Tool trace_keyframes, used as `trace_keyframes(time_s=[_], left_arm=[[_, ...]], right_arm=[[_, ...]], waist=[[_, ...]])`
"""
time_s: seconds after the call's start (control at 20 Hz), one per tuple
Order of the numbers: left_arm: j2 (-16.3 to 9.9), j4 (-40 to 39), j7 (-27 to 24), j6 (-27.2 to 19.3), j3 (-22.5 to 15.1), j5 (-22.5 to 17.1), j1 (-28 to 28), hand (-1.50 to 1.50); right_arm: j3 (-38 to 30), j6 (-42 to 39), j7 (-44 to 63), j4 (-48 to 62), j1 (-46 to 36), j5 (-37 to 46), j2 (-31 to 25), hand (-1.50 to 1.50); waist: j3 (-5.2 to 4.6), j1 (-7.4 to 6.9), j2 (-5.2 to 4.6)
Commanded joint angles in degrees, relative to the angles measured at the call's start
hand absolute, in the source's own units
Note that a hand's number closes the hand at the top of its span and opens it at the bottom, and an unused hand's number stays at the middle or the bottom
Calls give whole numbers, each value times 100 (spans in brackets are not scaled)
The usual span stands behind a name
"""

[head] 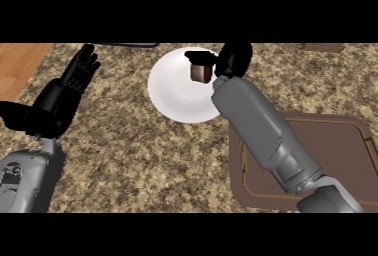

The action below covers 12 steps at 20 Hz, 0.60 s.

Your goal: Pick the cupcake from the tray and place it in the plate

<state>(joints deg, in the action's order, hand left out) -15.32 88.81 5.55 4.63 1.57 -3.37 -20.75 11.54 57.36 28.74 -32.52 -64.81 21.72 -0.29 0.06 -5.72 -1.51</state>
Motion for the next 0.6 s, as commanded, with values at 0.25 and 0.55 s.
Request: trace_keyframes(time_s=[0.25,0.55], left_arm=[[-149,242,248,-104,335,-48,274,0],[-40,319,281,-106,327,29,402,0]], right_arm=[[-118,683,-1120,-1144,1137,-828,27,-150],[302,332,-1105,-2617,2503,-519,-172,-150]], waist=[[0,508,154],[-6,618,171]])
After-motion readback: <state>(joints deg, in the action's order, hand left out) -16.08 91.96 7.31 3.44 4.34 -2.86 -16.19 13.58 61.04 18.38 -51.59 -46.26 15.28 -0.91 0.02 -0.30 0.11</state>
